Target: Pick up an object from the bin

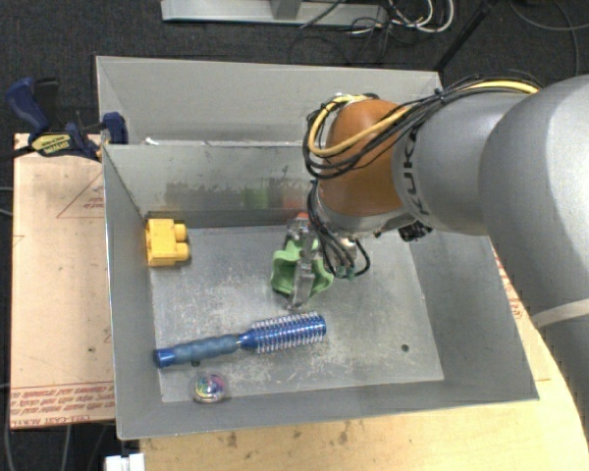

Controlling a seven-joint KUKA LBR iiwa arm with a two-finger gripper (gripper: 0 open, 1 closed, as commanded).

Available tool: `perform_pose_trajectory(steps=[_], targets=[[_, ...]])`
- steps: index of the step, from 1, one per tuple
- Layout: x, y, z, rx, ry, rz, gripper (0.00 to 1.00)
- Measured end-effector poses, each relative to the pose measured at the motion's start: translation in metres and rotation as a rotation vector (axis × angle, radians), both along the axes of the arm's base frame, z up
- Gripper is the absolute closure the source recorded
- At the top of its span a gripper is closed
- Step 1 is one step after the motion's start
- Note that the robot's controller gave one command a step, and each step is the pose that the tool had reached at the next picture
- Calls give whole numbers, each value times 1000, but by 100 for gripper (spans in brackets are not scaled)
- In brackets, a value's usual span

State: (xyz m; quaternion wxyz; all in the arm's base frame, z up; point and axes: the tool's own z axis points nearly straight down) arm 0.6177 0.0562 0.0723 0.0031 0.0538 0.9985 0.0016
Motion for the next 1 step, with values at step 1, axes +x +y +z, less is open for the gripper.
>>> perform_pose_trajectory(steps=[1], targets=[[1, 1, 12, -1, 3, 0, 100]])
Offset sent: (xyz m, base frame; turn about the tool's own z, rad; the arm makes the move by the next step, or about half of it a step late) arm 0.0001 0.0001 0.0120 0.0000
